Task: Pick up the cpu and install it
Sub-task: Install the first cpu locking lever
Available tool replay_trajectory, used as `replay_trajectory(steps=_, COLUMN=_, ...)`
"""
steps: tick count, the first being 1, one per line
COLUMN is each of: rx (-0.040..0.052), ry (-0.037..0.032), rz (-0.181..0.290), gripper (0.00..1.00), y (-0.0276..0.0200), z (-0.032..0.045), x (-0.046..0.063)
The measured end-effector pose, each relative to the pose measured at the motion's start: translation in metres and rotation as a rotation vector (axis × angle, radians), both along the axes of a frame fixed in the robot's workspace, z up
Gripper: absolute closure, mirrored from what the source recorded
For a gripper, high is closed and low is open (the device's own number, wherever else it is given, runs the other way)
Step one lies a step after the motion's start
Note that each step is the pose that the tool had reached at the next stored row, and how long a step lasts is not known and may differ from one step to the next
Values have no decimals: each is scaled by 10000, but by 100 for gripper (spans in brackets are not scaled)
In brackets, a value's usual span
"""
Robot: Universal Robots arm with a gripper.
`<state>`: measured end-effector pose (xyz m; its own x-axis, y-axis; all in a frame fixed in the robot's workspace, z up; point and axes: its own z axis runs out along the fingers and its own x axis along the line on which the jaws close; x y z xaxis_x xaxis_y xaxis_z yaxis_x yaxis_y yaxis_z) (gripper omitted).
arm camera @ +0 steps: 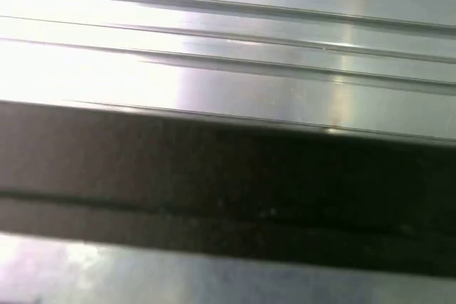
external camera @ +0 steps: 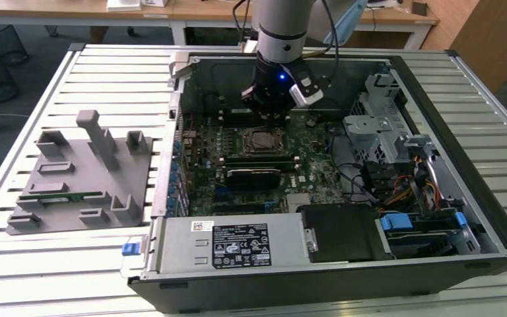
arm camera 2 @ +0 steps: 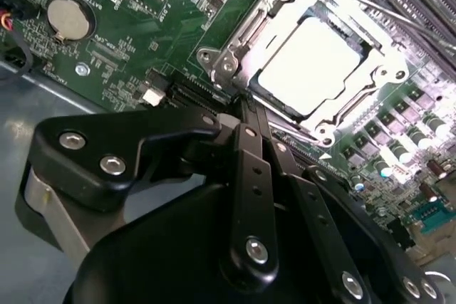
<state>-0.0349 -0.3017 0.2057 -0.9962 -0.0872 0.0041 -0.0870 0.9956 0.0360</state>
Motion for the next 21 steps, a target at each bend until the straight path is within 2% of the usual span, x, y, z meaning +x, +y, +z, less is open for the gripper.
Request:
replay_trajectory(steps=3, rx=-17, ry=0, rz=0, gripper=89, y=-17, z=-8, x=0)
replay_trajectory(steps=8, rx=-128, ry=2, rz=1, gripper=89, y=-24, z=-33, x=1)
replay_trajectory(steps=11, rx=-136, ry=4, rz=-1, gripper=89, y=-24, z=-32, x=1)
replay_trajectory(steps=17, rx=-103, ry=2, rz=-1, gripper=89, y=-24, z=90, x=-10)
replay_trajectory(steps=21, rx=-53, ry=0, rz=0, gripper=89, y=-27, z=124, x=-66)
